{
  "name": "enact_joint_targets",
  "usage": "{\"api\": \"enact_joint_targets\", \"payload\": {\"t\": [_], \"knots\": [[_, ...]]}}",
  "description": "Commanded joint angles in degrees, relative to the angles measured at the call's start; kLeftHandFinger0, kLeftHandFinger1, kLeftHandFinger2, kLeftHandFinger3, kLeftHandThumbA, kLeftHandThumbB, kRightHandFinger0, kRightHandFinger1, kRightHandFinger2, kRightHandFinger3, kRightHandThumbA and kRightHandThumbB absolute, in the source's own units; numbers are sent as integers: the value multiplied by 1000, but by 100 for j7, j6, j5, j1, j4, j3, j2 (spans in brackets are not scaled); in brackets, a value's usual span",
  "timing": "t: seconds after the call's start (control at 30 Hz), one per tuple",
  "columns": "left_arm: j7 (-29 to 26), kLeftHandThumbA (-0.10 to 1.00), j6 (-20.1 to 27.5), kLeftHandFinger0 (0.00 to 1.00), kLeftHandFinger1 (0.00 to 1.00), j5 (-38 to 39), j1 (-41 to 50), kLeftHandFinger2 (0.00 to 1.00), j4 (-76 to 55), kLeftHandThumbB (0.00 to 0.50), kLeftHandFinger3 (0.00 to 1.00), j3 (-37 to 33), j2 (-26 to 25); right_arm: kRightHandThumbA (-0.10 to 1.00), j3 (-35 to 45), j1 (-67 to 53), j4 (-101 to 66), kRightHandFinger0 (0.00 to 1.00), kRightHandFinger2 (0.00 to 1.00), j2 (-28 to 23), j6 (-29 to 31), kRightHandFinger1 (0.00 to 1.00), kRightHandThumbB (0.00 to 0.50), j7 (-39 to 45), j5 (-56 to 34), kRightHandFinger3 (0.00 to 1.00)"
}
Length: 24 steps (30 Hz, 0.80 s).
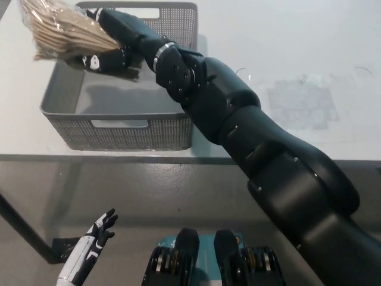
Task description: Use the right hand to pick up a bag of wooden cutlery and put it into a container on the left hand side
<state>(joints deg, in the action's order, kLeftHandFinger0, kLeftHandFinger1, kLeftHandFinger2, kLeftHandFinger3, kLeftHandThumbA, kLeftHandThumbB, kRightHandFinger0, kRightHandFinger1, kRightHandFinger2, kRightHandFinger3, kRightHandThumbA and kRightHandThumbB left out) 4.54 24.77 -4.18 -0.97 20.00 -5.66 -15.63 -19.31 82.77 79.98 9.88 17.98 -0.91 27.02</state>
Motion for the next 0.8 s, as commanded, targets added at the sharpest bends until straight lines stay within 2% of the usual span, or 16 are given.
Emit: {"api": "enact_joint_targets", "payload": {"t": [0.0,0.03,0.07,0.1,0.13,0.17,0.2,0.23,0.3,0.33,0.43,0.47,0.77], "knots": [[-9,1000,216,926,1000,24,-38,1000,-115,343,1000,-5,-154,-100,-208,289,-43,1,855,-66,162,445,182,-646,171,836],[-37,1000,216,913,1000,0,-46,1000,-111,346,1000,-11,-157,-100,-274,274,-35,13,832,-73,129,452,192,-716,211,817],[-40,1000,216,903,1000,6,-60,1000,-102,352,1000,-7,-156,-100,-300,278,-22,59,874,-78,47,501,219,-702,214,862],[-18,1000,216,899,1000,37,-54,1000,-106,362,1000,12,-147,7,-316,314,-3,196,930,-79,-184,596,237,-496,188,983],[-12,1000,216,892,999,34,-46,1000,-120,364,1000,13,-155,216,-309,328,0,483,972,-97,-232,777,259,-315,145,1000],[-6,1000,216,889,996,33,-49,1000,-128,365,1000,8,-161,315,-289,336,2,702,1000,-131,-203,930,320,-82,81,1000],[8,1000,216,885,989,46,-56,1000,-132,356,1000,1,-159,430,-313,331,4,843,1000,-166,-158,1000,362,51,76,1000],[14,1000,216,883,986,53,-57,1000,-141,354,1000,-5,-161,468,-332,330,6,878,1000,-184,-141,1000,370,135,84,1000],[24,1000,216,873,966,52,-75,1000,-136,358,1000,-4,-164,633,-374,317,16,1000,1000,-245,-83,1000,410,231,98,1000],[34,1000,216,871,955,58,-85,1000,-133,362,1000,-1,-167,745,-434,317,18,1000,1000,-276,-58,1000,412,228,156,1000],[51,1000,216,863,942,71,-125,1000,-126,361,1000,4,-166,968,-611,395,-15,1000,1000,-357,-188,1000,418,307,278,1000],[45,1000,216,860,931,67,-127,1000,-128,358,1000,1,-168,1000,-649,407,-24,1000,1000,-368,-227,1000,425,340,288,1000],[58,1000,216,817,878,36,-175,972,-75,379,1000,-32,-197,1000,-667,435,-152,1000,1000,-579,-206,1000,438,435,132,1000]]}}
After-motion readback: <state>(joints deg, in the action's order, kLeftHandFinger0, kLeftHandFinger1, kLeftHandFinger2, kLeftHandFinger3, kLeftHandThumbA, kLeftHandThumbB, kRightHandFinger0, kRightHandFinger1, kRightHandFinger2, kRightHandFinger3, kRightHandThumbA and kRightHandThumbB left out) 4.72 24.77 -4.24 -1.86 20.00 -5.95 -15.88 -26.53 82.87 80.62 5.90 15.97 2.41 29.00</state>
